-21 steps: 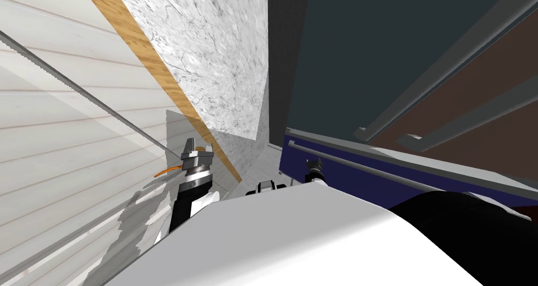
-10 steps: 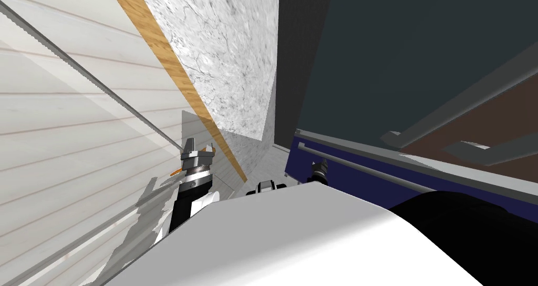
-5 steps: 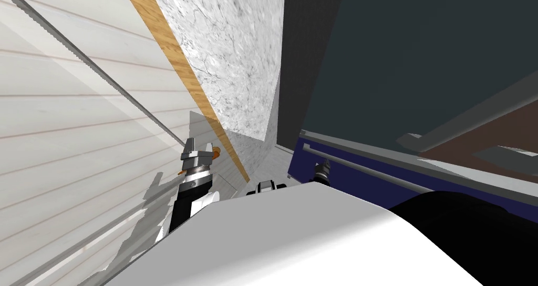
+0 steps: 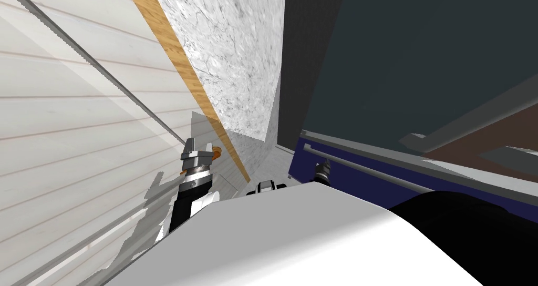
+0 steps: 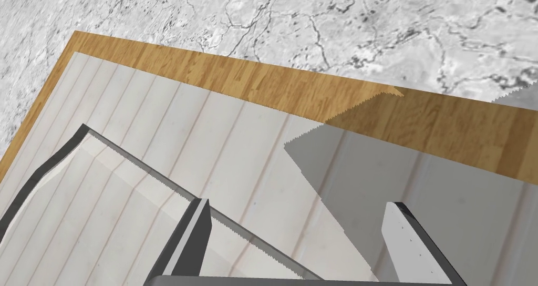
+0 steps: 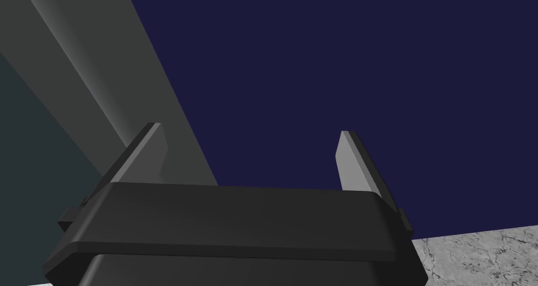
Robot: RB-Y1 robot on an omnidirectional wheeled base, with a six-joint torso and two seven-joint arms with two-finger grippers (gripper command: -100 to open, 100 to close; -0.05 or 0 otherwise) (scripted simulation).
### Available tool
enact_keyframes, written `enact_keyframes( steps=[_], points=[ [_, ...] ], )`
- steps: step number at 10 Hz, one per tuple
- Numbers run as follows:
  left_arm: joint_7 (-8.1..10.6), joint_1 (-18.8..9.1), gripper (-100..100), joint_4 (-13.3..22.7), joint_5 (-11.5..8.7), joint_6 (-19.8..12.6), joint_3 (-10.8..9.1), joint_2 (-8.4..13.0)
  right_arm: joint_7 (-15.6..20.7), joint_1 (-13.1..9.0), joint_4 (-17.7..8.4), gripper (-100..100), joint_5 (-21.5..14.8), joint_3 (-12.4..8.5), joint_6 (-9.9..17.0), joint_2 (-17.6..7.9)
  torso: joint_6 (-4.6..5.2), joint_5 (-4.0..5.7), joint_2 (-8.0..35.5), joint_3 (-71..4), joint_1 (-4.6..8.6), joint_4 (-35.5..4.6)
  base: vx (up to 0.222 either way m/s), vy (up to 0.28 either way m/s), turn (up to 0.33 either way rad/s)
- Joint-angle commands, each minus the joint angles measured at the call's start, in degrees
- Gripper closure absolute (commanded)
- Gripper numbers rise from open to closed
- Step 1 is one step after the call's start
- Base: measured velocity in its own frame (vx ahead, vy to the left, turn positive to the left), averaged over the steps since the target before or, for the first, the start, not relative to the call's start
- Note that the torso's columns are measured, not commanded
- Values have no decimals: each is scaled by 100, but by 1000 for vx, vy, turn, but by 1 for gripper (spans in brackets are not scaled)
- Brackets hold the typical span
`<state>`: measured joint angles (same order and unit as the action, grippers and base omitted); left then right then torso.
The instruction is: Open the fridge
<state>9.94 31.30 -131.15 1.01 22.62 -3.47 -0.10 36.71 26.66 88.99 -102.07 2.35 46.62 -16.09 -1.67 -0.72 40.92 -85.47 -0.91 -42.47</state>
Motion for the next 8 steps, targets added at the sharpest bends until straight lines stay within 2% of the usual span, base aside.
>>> enact_keyframes(
  steps=[1, 3, 4, 6, 8],
  points=[
    [0, 0, 0, 0, 0, 0, 0, 0, 31, -172, 105, -100, -42, 30, -84, -62, 5, -6, 9, 3, -2, -5, 0, -4, -28],
    [0, 0, 0, 0, 0, 0, 0, 0, 31, -172, 105, -100, -42, 30, -84, -62, -3, -2, 1, 1, 10, -5, 0, 4, 13],
    [0, 0, 0, 0, 0, 0, 0, 0, 203, 33, 146, -100, -119, -9, -1, -19, -5, -4, -3, -2, 4, -4, 24, 31, -56],
    [0, 1, 0, 0, 0, 0, 0, 0, 312, 90, 249, -100, -259, -5, 9, -67, 47, 8, 34, 20, 8, 2, 67, 32, -26],
    [0, 1, 0, 0, 0, 0, 0, 0, 312, 90, 249, -100, -259, -5, 9, -67, 12, 2, 34, 20, 6, -7, 25, 23, -11]
  ],
)
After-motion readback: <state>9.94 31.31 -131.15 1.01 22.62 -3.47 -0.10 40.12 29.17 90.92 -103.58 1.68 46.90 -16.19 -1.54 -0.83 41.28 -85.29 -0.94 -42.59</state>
